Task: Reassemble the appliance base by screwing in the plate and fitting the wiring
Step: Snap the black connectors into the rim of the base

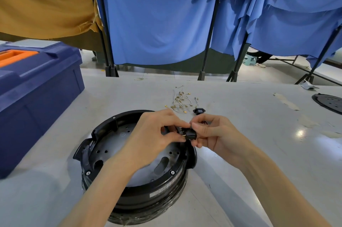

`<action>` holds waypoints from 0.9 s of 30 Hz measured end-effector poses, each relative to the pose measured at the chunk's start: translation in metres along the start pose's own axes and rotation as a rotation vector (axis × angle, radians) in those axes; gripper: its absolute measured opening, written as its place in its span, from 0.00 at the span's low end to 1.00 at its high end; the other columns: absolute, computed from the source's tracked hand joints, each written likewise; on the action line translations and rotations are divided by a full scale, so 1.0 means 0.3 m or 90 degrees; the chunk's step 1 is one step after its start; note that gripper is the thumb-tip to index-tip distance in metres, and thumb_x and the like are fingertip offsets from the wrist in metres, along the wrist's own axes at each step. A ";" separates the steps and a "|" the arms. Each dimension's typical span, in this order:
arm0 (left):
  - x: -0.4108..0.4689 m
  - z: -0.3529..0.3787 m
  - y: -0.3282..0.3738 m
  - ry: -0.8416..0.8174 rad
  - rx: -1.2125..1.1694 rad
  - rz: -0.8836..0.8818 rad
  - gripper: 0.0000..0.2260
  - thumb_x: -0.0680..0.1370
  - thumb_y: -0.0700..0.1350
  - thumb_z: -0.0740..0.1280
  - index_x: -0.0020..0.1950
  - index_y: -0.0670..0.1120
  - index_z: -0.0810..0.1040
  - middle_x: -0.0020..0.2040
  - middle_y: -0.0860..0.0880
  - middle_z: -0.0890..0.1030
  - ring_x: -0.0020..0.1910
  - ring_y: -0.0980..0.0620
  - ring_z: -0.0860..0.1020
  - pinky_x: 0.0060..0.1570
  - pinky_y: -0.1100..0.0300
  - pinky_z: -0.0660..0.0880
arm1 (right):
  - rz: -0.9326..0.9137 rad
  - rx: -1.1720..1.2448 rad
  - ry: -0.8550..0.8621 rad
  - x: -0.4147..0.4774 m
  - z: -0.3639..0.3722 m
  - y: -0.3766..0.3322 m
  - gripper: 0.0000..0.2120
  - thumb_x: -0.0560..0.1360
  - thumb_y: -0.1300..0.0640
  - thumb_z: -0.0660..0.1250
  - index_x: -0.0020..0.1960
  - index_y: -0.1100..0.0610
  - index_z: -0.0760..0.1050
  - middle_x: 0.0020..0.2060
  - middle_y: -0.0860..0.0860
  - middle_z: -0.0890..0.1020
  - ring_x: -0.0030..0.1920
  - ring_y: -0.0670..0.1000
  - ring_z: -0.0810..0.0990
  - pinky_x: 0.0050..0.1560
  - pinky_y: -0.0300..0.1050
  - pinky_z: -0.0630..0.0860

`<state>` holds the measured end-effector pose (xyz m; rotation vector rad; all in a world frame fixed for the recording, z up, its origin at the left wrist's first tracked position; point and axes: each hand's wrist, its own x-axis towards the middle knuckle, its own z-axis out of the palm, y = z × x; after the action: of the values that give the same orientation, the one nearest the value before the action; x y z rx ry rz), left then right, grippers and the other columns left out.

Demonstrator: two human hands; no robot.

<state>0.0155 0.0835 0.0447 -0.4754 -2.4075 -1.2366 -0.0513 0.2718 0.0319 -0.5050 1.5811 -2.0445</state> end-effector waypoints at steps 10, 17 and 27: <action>0.003 0.008 -0.010 0.044 -0.089 -0.120 0.08 0.72 0.36 0.73 0.42 0.50 0.84 0.32 0.54 0.82 0.33 0.52 0.81 0.44 0.60 0.78 | -0.156 -0.168 0.010 -0.012 0.023 -0.013 0.10 0.65 0.61 0.76 0.47 0.60 0.83 0.39 0.58 0.84 0.36 0.57 0.83 0.35 0.41 0.77; 0.005 -0.003 -0.019 0.068 -0.045 -0.189 0.07 0.68 0.38 0.78 0.43 0.47 0.85 0.33 0.51 0.84 0.34 0.53 0.81 0.39 0.68 0.76 | -0.191 -0.303 0.084 -0.020 0.004 -0.050 0.06 0.67 0.68 0.76 0.44 0.63 0.83 0.35 0.59 0.85 0.34 0.54 0.84 0.39 0.41 0.80; -0.009 0.060 -0.035 -0.104 0.131 -0.258 0.10 0.69 0.41 0.74 0.50 0.50 0.83 0.38 0.54 0.82 0.41 0.56 0.80 0.50 0.54 0.78 | -0.046 -0.508 0.033 -0.020 -0.045 -0.057 0.04 0.69 0.67 0.75 0.43 0.64 0.83 0.35 0.57 0.86 0.37 0.55 0.86 0.42 0.42 0.82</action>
<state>0.0097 0.0923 0.0265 -0.0244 -2.8314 -1.1172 -0.0570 0.2892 0.0452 -0.7889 2.4176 -1.4024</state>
